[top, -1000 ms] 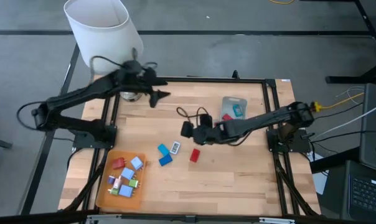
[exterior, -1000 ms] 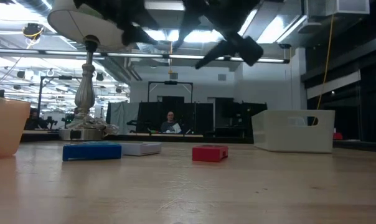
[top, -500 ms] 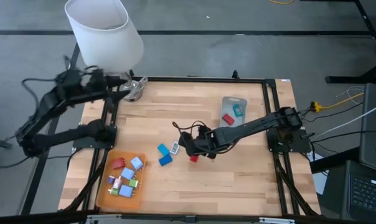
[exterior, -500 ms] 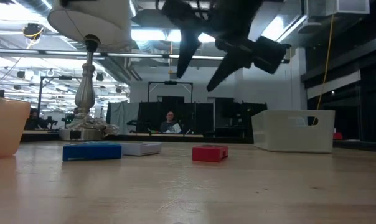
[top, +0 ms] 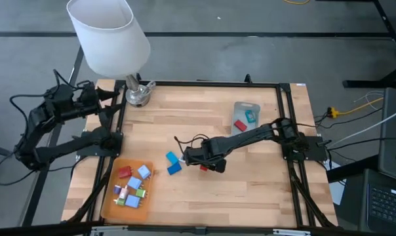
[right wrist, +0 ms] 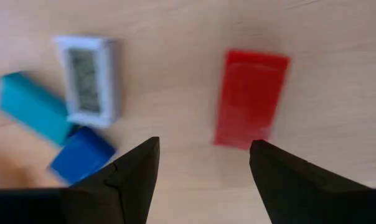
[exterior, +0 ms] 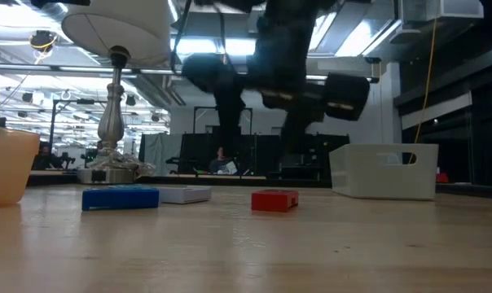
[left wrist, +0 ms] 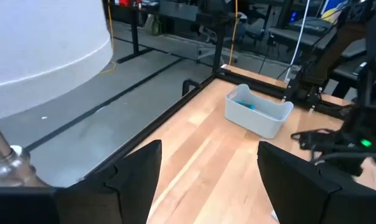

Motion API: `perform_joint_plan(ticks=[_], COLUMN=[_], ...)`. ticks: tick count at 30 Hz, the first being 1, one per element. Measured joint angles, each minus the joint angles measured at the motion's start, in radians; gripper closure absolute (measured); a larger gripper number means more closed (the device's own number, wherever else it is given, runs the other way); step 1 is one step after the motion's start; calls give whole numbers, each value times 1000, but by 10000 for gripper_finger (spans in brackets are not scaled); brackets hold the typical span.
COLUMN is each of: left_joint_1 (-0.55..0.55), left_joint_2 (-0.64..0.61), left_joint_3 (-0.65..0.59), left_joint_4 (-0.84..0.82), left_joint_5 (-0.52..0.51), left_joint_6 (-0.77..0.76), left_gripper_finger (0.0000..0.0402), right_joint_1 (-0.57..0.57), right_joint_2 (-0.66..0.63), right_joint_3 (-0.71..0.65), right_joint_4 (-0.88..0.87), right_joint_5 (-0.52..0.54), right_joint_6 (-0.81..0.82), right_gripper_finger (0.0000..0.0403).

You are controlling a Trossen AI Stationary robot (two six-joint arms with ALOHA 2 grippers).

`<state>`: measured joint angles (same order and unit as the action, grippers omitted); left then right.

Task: Pick & Place Office items
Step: Put the red digital timer into the grey bin

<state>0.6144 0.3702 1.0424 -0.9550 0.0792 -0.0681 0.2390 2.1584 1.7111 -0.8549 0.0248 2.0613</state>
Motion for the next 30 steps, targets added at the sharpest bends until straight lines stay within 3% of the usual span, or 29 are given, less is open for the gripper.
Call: perform_joint_plan(ticks=[10,21,30], left_joint_1=[0,0,0], left_joint_2=[1,1,1], left_joint_3=[0,0,0], left_joint_4=[-7,-7,-8], left_joint_5=[0,-8,-8], left_joint_6=[12,12,11], left_gripper_finger=[142,141,142], right_joint_1=[-3,-5,-14], right_joint_2=[12,12,12], right_joint_3=[-1,-39,-92], right_joint_4=[-106,-94,22], right_joint_5=[-59,-44,-32], right_joint_6=[-5,-5,-2], right_gripper_finger=[156,156,156])
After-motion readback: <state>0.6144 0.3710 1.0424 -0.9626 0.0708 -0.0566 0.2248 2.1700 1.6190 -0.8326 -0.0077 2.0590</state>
